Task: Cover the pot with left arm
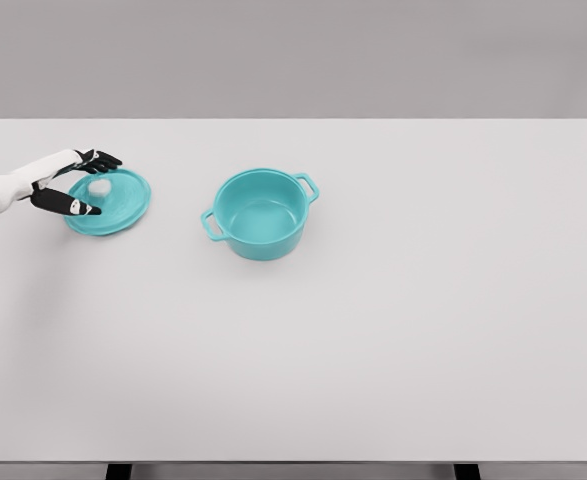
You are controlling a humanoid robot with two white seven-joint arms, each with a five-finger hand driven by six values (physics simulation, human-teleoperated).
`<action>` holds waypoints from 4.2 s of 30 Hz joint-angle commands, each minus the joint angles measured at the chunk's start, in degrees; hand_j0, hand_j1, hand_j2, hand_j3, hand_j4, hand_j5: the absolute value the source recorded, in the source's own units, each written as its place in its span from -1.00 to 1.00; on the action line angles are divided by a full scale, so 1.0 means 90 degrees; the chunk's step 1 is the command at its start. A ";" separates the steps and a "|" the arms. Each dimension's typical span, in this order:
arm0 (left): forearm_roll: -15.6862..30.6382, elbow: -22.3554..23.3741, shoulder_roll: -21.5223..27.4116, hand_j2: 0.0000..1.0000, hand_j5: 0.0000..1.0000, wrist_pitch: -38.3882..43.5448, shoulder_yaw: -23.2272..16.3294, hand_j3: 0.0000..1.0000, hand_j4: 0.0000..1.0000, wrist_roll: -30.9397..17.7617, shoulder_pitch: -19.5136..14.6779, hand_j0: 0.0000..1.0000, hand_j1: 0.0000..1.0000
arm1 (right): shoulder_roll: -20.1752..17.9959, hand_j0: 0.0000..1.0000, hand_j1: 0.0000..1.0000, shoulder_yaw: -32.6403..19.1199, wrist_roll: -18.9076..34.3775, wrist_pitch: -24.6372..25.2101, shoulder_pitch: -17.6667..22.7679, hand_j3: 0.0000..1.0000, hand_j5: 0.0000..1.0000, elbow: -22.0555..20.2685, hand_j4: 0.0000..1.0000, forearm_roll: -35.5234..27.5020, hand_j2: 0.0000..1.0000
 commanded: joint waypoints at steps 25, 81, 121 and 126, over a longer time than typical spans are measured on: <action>0.0048 -0.0792 -0.0009 0.02 0.02 -0.0077 -0.0002 0.02 0.02 -0.0072 0.0059 0.02 0.02 | 0.0000 1.00 1.00 -0.0001 0.0003 -0.0003 0.0000 1.00 1.00 0.0000 1.00 0.0004 1.00; 0.0898 -0.2657 -0.0224 0.02 0.02 -0.0067 -0.1291 0.02 0.02 -0.0140 -0.0547 0.02 0.02 | 0.0000 1.00 1.00 -0.0001 0.0003 -0.0003 0.0000 1.00 1.00 0.0000 1.00 0.0004 1.00; 0.0819 -0.2511 -0.0722 0.03 0.03 -0.0067 -0.1370 0.03 0.03 -0.0101 -0.0400 0.03 0.03 | 0.0000 1.00 1.00 -0.0001 0.0003 -0.0003 0.0000 1.00 1.00 0.0000 1.00 0.0004 1.00; 0.0810 -0.2501 -0.0800 0.03 0.03 -0.0057 -0.1370 0.03 0.03 -0.0101 -0.0400 0.03 0.03 | 0.0000 1.00 1.00 -0.0001 0.0003 -0.0003 0.0000 1.00 1.00 0.0000 1.00 0.0004 1.00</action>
